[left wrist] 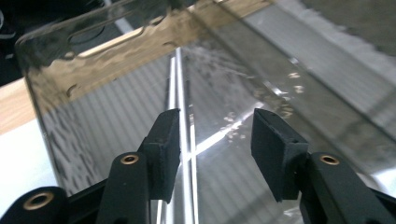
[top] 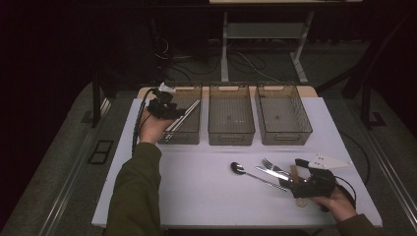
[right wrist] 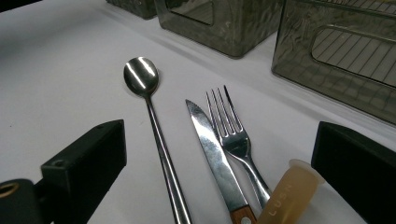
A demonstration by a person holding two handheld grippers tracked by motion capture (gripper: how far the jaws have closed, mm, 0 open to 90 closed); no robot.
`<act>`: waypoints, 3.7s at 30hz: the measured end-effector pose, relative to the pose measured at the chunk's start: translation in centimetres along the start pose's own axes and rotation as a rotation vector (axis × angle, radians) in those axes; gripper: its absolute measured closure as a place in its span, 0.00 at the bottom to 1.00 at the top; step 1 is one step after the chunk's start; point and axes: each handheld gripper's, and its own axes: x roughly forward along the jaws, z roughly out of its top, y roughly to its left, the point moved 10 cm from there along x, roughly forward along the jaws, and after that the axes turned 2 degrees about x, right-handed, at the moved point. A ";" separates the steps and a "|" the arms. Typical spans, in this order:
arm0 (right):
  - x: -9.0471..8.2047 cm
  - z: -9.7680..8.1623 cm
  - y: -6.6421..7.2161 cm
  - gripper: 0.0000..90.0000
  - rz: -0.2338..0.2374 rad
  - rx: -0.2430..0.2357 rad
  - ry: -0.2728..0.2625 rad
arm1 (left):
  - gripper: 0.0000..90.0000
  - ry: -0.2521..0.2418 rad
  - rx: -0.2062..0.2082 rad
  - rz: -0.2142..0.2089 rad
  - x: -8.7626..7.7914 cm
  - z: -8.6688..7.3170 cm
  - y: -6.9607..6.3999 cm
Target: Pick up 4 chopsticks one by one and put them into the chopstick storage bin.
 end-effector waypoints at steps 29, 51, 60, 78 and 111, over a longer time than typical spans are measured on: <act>0.1 -0.1 0.0 0.04 -0.004 0.000 0.005 | 0.26 -0.152 0.084 -0.194 -5.0 -4.6 -10.2; 0.0 0.0 0.1 0.04 -0.004 -0.003 0.002 | 0.05 -0.161 0.123 -0.250 -6.0 -10.5 -14.6; 0.0 0.0 0.2 0.04 -0.003 -0.005 0.002 | 0.00 -0.134 0.131 -0.237 -6.0 -12.3 -15.4; -0.3 0.0 1.2 0.04 0.087 -0.012 0.085 | 0.00 -0.115 0.111 -0.256 -5.9 -13.1 -15.5; 2.4 3.8 1.6 0.30 0.142 -0.018 0.082 | 0.00 -0.115 0.112 -0.281 -6.0 -13.1 -15.9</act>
